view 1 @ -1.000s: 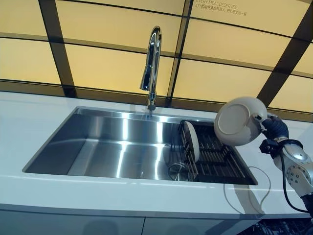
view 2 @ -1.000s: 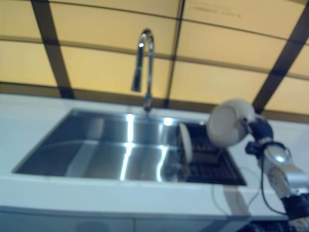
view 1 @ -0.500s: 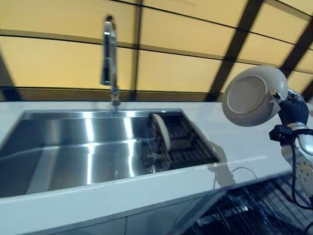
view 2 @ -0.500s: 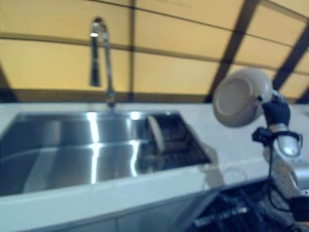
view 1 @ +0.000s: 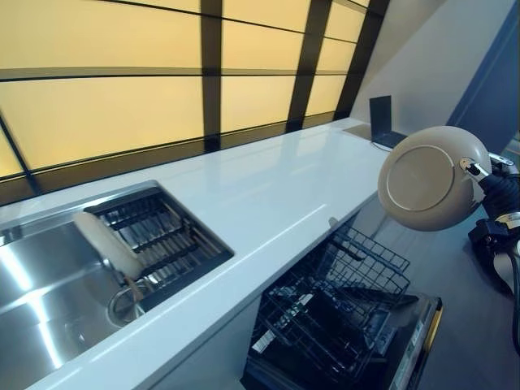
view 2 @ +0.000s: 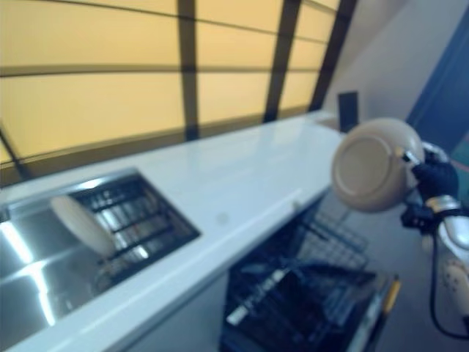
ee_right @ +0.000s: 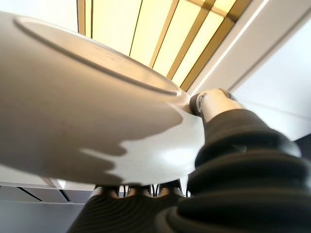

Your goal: Take plates into dishwasher

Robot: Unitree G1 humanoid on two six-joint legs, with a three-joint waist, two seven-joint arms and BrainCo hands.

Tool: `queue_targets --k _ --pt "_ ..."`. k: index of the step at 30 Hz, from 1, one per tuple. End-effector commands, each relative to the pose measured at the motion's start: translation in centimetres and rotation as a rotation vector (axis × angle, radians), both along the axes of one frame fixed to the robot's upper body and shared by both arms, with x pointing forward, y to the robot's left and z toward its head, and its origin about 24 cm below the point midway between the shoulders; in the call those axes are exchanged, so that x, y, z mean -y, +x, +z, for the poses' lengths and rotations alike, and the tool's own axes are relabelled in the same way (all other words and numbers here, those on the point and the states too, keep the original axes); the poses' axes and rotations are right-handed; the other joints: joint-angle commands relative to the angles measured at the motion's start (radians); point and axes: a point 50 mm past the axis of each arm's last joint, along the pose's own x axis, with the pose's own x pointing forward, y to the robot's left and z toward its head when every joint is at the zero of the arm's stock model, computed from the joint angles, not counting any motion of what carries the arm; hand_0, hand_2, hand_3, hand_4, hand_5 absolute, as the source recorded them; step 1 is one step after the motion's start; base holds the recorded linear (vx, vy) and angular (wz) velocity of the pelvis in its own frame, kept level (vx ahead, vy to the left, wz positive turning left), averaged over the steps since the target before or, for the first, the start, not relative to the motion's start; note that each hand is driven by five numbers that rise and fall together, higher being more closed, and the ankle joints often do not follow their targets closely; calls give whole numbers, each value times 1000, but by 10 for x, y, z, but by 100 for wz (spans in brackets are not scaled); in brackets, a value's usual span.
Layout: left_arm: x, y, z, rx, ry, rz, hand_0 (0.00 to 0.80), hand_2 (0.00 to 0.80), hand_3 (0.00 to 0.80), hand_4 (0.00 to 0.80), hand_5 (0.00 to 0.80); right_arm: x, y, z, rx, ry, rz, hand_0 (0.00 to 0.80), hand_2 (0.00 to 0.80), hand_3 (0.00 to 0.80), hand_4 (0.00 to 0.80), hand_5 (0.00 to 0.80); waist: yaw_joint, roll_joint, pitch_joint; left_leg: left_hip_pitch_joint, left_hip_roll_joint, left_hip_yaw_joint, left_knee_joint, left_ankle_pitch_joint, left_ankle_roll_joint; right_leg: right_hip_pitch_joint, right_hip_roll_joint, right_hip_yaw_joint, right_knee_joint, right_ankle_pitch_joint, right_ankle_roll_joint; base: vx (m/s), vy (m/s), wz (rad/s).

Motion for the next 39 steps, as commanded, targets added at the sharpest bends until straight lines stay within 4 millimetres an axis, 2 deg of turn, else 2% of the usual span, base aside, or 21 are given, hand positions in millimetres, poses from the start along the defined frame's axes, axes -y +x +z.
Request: queue_targets --k 1,4,5,7,12,17,19,20,23,28,29,39 --pt "-7 -1 3 16 19 -41 0 0 0 0 0 0 -8 26 148 8 7 800 800 800 800 800 39 -52 -54 -89 -64 -25 58 -50 37 21 -30 2 95 -102 21 -102 -234 -3" --pt "10 0 -3 32 -25 -76 0 0 0 0 0 -7 -3 26 139 -6 0 800 800 800 800 800 44 -45 -48 -97 -67 -37 43 -29 18 31 -9 6 61 -101 0 -100 -168 9" --pt "13 0 -3 34 -31 -78 0 0 0 0 0 -9 -2 26 138 -8 0 800 800 800 800 800 45 -45 -44 -109 -62 -21 45 -4 21 21 -3 -1 59 -88 -12 -141 -149 12" --pt "22 0 -6 30 -51 -100 0 0 0 0 0 -14 2 27 124 -36 -19 800 800 800 800 800 47 -37 -39 -129 -60 -34 40 14 9 15 9 -1 57 -95 -29 -136 -121 16" --pt "23 5 -5 20 -52 -126 0 0 0 0 0 -22 6 21 66 -133 -43 800 800 800 800 800 40 -18 -26 -145 -50 -46 27 38 -5 -5 16 -16 76 -115 -45 -97 -63 10" --pt "19 9 -3 25 -40 -113 0 0 0 0 0 -25 6 8 2 -220 -53 800 800 800 800 800 25 -5 -21 -138 -48 -50 11 45 -9 -19 18 -17 91 -124 -47 -56 -6 4" --pt "16 9 -2 21 -31 -101 0 0 0 0 0 -28 5 -4 -38 -240 -34 800 800 800 800 800 15 0 -19 -134 -48 -49 6 44 -7 -25 20 -13 96 -125 -48 -50 5 10" --pt "14 7 -3 15 -27 -86 0 0 0 0 0 -32 3 -14 -62 -256 -17 800 800 800 800 800 5 2 -21 -130 -48 -45 2 43 -7 -30 23 -7 96 -124 -47 -39 6 4" --pt "11 -1 -4 0 -20 -56 0 0 0 0 0 -38 -2 -27 -89 -266 22 800 800 800 800 800 -13 2 -29 -123 -47 -34 -7 41 -6 -35 31 10 89 -118 -46 -9 1 1" --pt "10 -6 -5 -1 -12 -33 0 0 0 0 0 -45 -10 -40 -107 -263 69 800 800 800 800 800 -33 0 -28 -126 -40 -23 -8 47 -9 -51 41 34 86 -107 -47 -13 -18 -4" --pt "11 -7 -6 4 -13 -33 0 0 0 0 0 -45 -12 -43 -108 -263 72 800 800 800 800 800 -39 0 -27 -118 -44 -38 -7 26 -16 -45 39 44 86 -120 -40 2 -4 -4" --pt "23 10 -4 54 -51 -80 0 0 0 0 0 -52 -29 -71 -128 -364 26 800 800 800 800 800 -59 24 0 -114 -42 -31 -7 30 -15 -50 39 48 92 -121 -36 -26 5 -2"
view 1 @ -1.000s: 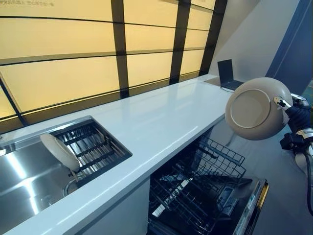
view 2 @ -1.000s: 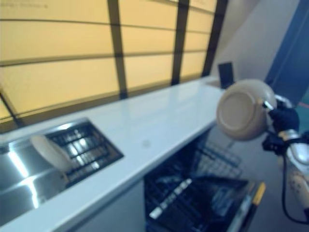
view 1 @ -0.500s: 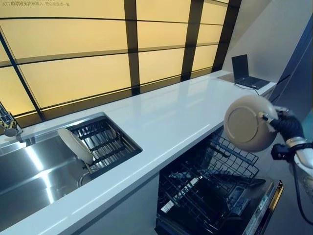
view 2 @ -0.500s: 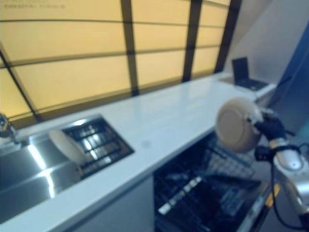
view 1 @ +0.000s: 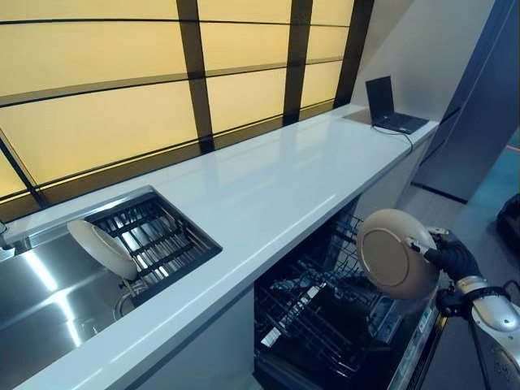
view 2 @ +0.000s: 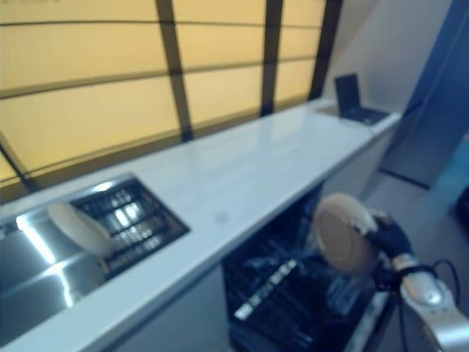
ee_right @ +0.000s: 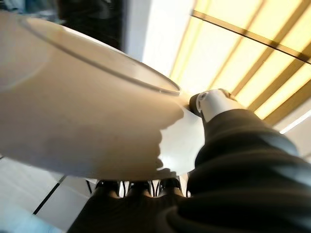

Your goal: Take plates into dishwasher

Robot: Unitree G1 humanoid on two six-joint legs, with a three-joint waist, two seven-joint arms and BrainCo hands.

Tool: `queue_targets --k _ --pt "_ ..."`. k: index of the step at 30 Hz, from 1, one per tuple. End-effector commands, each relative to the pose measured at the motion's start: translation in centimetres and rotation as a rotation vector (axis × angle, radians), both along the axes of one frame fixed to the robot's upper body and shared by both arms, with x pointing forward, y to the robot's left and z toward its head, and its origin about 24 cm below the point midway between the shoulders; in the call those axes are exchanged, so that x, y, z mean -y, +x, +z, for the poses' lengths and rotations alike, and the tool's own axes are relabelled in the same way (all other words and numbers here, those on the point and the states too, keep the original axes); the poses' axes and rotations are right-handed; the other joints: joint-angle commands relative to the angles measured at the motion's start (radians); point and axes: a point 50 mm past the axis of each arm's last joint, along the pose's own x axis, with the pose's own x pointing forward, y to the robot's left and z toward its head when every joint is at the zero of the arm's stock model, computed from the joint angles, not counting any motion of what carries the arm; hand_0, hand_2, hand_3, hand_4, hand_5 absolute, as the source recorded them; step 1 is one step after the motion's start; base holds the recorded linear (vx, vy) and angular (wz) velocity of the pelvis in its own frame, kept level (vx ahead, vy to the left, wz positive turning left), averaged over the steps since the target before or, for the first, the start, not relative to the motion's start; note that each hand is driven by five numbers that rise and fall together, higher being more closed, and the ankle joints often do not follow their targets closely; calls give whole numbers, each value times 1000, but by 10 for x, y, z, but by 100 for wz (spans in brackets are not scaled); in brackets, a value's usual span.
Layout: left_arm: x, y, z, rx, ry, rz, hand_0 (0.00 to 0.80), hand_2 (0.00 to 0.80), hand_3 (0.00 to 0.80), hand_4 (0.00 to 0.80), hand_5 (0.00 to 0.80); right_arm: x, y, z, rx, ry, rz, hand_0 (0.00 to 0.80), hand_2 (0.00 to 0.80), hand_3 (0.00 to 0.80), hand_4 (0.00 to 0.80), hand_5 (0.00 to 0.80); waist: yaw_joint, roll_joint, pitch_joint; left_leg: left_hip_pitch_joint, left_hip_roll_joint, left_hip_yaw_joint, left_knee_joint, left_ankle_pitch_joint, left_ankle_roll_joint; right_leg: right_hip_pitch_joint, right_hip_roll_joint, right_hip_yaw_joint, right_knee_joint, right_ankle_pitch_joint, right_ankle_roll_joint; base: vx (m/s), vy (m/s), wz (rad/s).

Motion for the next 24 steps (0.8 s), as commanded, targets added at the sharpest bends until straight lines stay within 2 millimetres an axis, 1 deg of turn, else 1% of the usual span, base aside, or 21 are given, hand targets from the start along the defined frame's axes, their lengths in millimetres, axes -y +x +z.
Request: queue_targets --k 1,6,8,11,16,21,24 --pt "-17 19 9 48 53 -26 0 0 0 0 0 -23 -3 30 211 -25 95 800 800 800 800 800 -25 -62 3 -41 -36 26 4 -21 48 3 36 44 93 -96 12 -35 10 1" --pt "-9 31 11 67 39 -35 0 0 0 0 0 -29 -3 15 177 -19 99 800 800 800 800 800 -35 -53 16 -42 -32 30 4 -17 47 1 36 40 96 -97 11 -49 16 0" --pt "-9 32 11 65 35 -36 0 0 0 0 0 -31 -4 9 158 -15 108 800 800 800 800 800 -39 -49 19 -40 -32 32 3 -16 45 3 36 39 92 -97 11 -15 10 0" --pt "-7 30 10 56 34 -38 0 0 0 0 0 -36 -5 6 158 -29 122 800 800 800 800 800 -41 -43 23 -42 -34 32 1 -12 41 6 38 40 84 -94 11 -10 6 0" --pt "-7 30 10 45 36 -43 0 0 0 0 0 -45 -4 9 172 -35 176 800 800 800 800 800 -42 -36 30 -47 -37 33 0 -8 36 6 36 40 77 -90 11 -27 19 0" --pt "-4 36 11 56 26 -53 0 0 0 0 0 -57 -6 11 179 -81 233 800 800 800 800 800 -43 -28 36 -49 -40 31 -1 -8 36 2 33 37 79 -92 12 -6 5 0" --pt "1 42 12 69 21 -65 0 0 0 0 0 -66 -5 10 184 -127 258 800 800 800 800 800 -44 -25 42 -50 -42 27 -1 -9 36 -1 31 36 81 -92 12 0 0 0"
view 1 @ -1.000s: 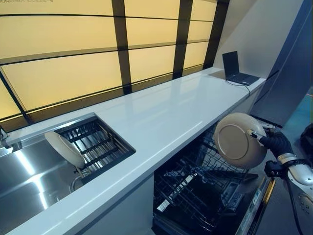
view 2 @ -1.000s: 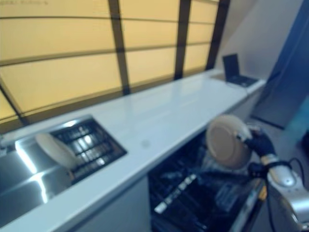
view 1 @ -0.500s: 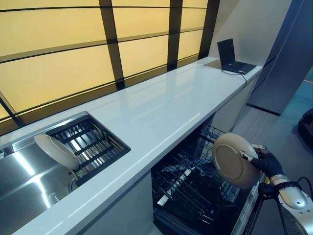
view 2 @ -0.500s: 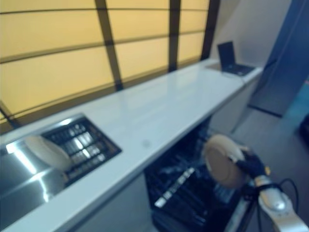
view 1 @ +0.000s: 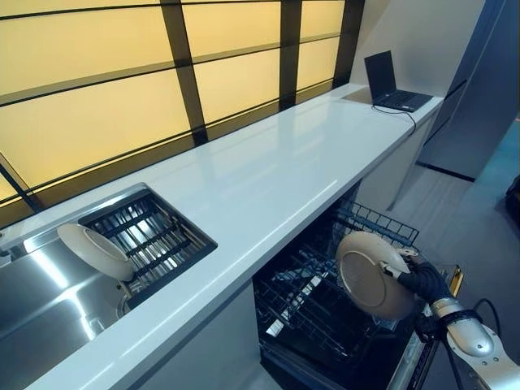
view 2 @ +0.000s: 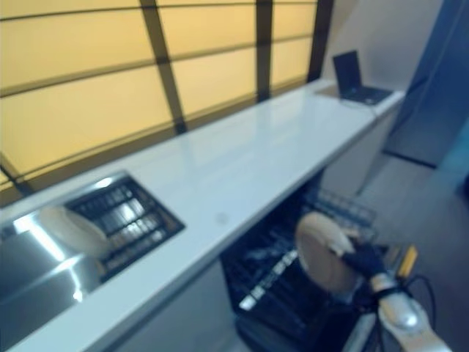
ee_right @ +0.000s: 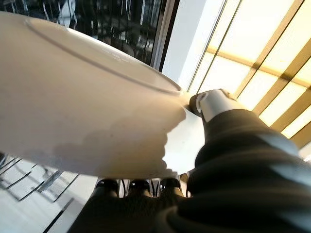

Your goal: Take plates into dishwasher

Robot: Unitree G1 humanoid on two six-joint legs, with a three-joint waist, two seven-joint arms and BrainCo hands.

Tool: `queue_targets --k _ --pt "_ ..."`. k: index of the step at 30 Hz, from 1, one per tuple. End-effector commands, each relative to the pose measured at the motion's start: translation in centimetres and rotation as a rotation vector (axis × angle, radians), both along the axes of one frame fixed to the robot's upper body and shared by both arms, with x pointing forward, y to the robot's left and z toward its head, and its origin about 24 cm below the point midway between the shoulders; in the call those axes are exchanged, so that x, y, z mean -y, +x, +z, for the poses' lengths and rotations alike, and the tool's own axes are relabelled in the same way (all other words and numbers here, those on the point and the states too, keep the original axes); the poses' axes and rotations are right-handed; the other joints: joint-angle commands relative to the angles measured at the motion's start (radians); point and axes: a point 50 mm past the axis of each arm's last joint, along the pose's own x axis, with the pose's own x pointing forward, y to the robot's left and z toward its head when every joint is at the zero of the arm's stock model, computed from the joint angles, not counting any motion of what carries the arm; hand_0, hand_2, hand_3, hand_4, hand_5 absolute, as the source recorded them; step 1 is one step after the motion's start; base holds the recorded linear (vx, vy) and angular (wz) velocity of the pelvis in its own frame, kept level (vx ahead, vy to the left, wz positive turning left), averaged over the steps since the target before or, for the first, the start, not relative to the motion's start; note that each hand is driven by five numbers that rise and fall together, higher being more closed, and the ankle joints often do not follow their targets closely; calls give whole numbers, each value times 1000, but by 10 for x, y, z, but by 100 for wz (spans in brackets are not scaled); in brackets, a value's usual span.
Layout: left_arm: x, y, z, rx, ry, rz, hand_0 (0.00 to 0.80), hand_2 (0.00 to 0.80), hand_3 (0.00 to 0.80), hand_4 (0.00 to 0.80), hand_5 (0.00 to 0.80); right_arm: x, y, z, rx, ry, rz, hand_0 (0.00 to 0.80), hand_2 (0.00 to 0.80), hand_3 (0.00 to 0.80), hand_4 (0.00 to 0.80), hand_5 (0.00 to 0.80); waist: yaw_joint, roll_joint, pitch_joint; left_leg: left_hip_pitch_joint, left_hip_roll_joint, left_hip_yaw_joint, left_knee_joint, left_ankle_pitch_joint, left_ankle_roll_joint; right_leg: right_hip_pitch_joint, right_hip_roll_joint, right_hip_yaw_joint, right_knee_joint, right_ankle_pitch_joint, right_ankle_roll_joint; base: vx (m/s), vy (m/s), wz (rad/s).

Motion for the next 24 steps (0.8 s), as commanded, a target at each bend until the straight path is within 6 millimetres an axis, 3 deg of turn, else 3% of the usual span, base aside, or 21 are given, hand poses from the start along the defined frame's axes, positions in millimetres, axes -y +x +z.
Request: queue_targets --k 1,13,24 --pt "-14 20 9 28 53 -27 0 0 0 0 0 -31 1 36 219 -55 135 800 800 800 800 800 -22 -74 -6 -49 -42 25 -2 -10 36 -4 32 38 82 -93 12 0 0 0" --pt "0 35 12 52 43 -86 0 0 0 0 0 -54 6 22 232 -211 191 800 800 800 800 800 -8 -58 19 -61 -41 24 -3 11 41 -27 29 28 92 -78 7 -18 -4 0" --pt "5 47 16 61 50 -148 0 0 0 0 0 -59 19 6 136 -339 238 800 800 800 800 800 9 -57 34 -64 -41 6 -3 12 34 -29 21 9 96 -80 8 0 -5 1"
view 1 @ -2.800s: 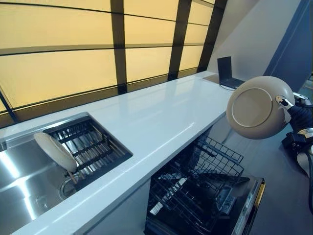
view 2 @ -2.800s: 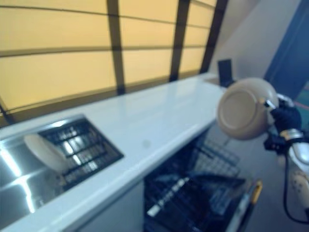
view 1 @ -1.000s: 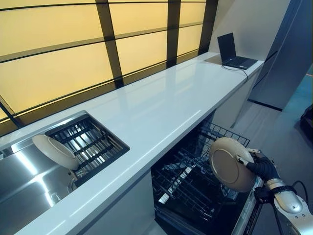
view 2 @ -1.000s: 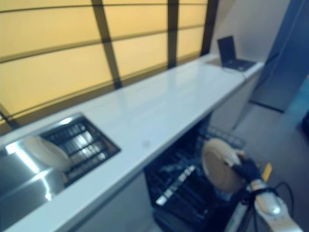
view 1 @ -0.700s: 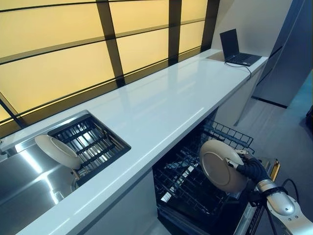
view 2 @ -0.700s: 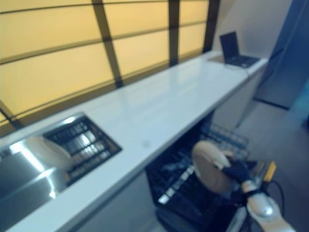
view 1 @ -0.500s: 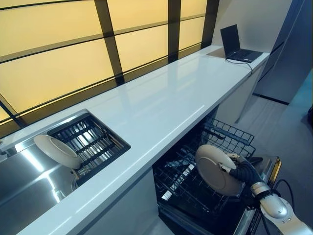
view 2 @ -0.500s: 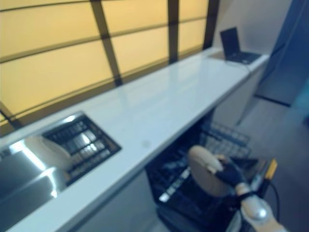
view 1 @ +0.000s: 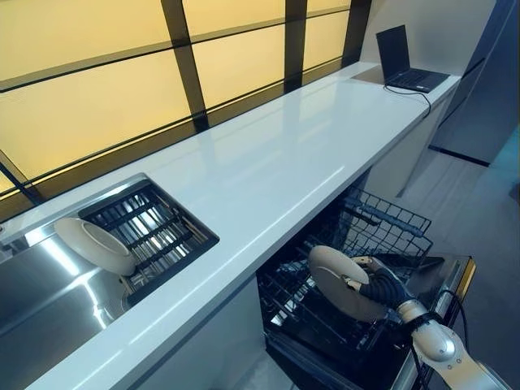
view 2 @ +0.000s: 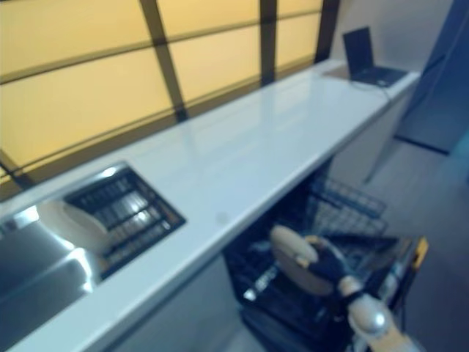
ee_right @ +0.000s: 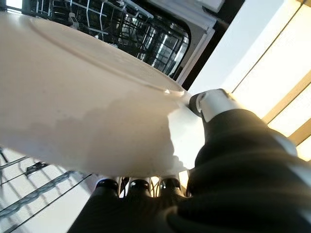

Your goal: Take plates into dishwasher

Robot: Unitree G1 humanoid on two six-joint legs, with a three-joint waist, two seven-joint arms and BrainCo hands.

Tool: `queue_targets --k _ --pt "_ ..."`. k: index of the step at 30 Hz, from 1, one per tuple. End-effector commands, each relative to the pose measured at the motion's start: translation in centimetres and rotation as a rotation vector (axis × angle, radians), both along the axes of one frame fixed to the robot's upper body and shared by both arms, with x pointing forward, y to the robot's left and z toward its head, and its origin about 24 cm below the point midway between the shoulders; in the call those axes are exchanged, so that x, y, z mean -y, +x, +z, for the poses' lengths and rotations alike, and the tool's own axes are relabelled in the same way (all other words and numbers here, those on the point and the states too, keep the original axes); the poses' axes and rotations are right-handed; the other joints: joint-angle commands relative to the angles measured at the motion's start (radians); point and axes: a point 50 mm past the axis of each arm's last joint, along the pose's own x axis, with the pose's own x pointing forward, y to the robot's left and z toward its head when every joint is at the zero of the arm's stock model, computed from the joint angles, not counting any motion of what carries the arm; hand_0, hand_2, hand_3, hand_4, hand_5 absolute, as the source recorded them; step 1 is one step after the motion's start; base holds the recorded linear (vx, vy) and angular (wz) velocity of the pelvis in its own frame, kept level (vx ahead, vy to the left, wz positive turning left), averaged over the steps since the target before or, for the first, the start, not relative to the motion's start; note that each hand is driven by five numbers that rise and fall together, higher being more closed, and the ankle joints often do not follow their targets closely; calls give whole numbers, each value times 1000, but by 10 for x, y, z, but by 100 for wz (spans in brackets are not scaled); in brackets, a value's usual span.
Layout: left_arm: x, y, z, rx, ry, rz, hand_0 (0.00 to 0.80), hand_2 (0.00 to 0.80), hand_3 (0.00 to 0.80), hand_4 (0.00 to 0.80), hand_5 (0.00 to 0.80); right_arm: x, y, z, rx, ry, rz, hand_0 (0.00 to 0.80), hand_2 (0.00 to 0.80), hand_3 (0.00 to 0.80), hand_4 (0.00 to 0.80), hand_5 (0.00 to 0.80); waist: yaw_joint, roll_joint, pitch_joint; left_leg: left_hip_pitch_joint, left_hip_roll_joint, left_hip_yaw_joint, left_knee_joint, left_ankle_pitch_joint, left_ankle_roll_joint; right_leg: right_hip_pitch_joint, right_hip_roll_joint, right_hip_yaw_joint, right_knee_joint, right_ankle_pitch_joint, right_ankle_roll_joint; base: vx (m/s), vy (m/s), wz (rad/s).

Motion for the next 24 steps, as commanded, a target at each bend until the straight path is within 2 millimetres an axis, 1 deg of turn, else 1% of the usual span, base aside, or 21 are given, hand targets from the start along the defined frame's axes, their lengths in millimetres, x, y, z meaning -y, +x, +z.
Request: queue_targets --k 1,6,9,12,15,16,24 --pt "-17 16 9 16 68 -53 0 0 0 0 0 -14 9 20 110 -39 76 800 800 800 800 800 7 -74 -6 -44 -36 14 -4 10 32 -18 28 23 95 -77 4 10 -14 5" --pt "-16 19 10 17 71 -72 0 0 0 0 0 -15 12 10 81 -73 64 800 800 800 800 800 14 -72 -3 -47 -36 9 -4 13 29 -17 26 16 95 -78 5 4 -9 3" --pt "-14 22 11 19 72 -87 0 0 0 0 0 -16 16 1 50 -98 52 800 800 800 800 800 20 -71 -1 -48 -37 3 -4 13 27 -17 25 13 94 -78 6 1 -7 2" --pt "-11 25 12 22 75 -106 0 0 0 0 0 -19 19 -13 9 -120 42 800 800 800 800 800 29 -69 4 -49 -37 -3 -4 15 25 -15 23 5 93 -78 6 0 0 0" --pt "-9 27 13 26 75 -117 0 0 0 0 0 -21 22 -22 -15 -135 40 800 800 800 800 800 35 -67 7 -50 -38 -8 -4 14 24 -13 21 0 93 -78 6 0 0 0" --pt "-7 28 13 27 74 -126 0 0 0 0 0 -23 23 -28 -26 -145 37 800 800 800 800 800 39 -65 7 -51 -39 -11 -4 14 23 -12 20 -2 92 -79 6 0 0 0" --pt "-3 32 15 26 73 -157 0 0 0 0 0 -26 28 -53 -94 -191 -11 800 800 800 800 800 55 -57 6 -51 -45 -24 -4 13 23 -10 16 -14 94 -80 7 1 1 5"
